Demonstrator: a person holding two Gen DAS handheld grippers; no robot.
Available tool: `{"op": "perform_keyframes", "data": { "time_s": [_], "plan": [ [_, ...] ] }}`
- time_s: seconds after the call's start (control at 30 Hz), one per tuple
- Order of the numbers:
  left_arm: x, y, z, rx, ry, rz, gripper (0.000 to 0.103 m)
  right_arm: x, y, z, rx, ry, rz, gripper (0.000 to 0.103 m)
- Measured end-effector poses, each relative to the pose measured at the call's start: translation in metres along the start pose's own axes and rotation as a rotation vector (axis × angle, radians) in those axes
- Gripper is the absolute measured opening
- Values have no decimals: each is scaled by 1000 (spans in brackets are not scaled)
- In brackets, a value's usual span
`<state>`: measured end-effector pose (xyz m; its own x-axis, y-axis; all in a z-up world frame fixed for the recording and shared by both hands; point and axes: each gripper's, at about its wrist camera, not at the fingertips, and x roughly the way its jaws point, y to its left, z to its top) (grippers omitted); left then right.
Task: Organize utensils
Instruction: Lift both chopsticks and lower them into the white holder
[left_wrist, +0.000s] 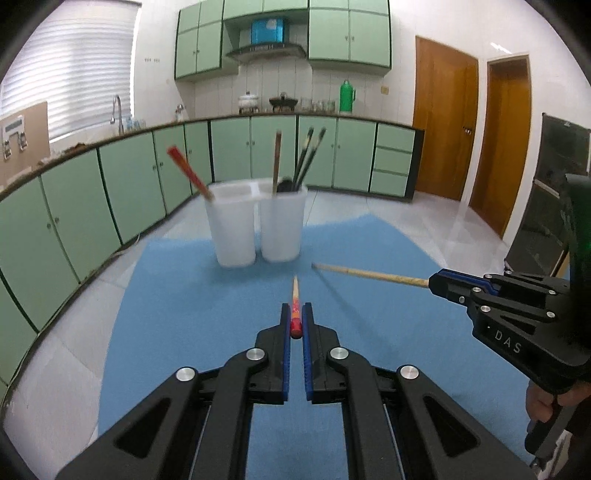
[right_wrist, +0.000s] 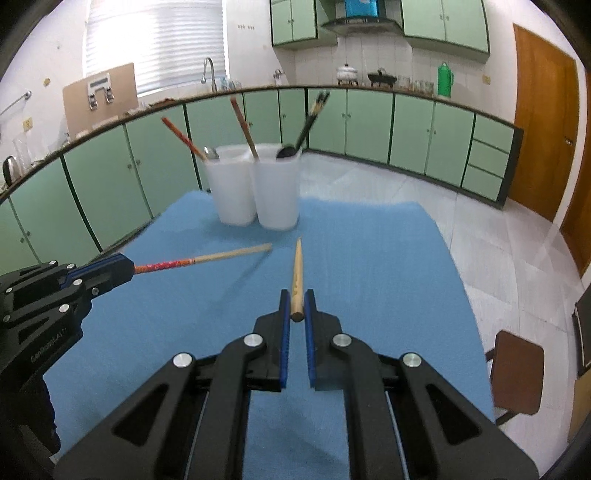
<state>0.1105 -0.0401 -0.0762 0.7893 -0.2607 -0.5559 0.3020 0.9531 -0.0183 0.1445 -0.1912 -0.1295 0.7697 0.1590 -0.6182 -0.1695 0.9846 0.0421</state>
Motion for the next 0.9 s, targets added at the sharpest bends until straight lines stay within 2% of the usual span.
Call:
{"op": "perform_keyframes", "data": {
  "time_s": [0.47,0.7,0.9],
  "plan": [
    [-21,6,59,26,-108,-26,6,-32,-9,77,-10,-84,95,6],
    [-24,7,80,46,-134,-45,6,-37,-7,110,-45,-70,143,6],
    [-25,8,95,54,-154,-55,6,-40,-7,133,-81,-76,146,6]
  ]
}}
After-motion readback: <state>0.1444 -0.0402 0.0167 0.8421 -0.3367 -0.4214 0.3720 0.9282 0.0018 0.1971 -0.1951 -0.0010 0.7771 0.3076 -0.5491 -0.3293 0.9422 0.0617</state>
